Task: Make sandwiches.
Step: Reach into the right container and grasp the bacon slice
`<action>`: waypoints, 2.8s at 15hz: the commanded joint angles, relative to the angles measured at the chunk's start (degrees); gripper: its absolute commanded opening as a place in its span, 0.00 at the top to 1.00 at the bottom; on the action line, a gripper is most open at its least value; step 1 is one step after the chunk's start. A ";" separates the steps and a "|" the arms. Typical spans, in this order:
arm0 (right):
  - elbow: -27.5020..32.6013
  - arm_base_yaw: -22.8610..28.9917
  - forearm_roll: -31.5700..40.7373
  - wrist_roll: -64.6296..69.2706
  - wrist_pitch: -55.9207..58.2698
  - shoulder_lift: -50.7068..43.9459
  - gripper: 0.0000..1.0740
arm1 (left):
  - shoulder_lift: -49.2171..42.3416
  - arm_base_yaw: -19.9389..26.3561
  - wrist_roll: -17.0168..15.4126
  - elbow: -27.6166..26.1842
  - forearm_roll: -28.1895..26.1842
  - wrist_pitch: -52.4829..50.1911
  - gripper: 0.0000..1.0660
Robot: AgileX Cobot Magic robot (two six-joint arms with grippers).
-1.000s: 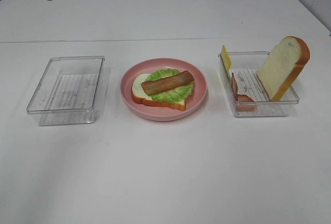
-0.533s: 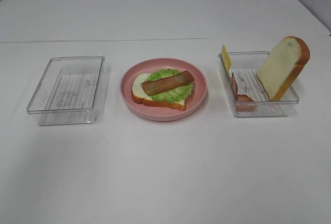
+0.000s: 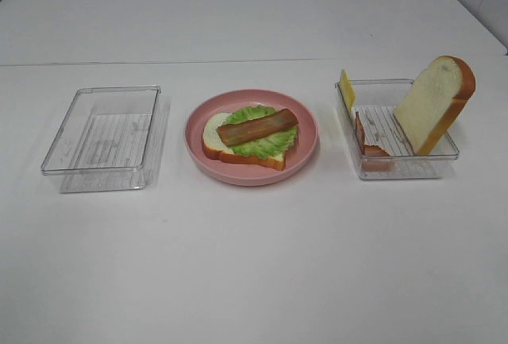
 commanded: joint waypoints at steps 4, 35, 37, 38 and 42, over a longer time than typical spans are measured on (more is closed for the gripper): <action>0.17 -0.40 0.06 -0.34 -0.52 -0.57 0.30 | -25.67 0.06 4.64 8.08 0.34 -2.69 0.27; -58.84 10.94 8.14 4.01 3.04 107.83 0.38 | -32.09 0.06 4.53 17.42 1.78 -8.42 0.27; -62.51 10.94 8.31 4.13 3.90 111.61 0.39 | -32.09 0.06 4.53 17.42 1.78 -8.42 0.27; -64.46 10.94 8.82 4.13 4.13 114.13 0.40 | -32.09 0.06 4.53 17.42 1.78 -8.42 0.27; -66.92 10.94 9.45 4.24 6.36 121.24 0.46 | -32.09 0.06 4.53 17.42 1.78 -8.42 0.27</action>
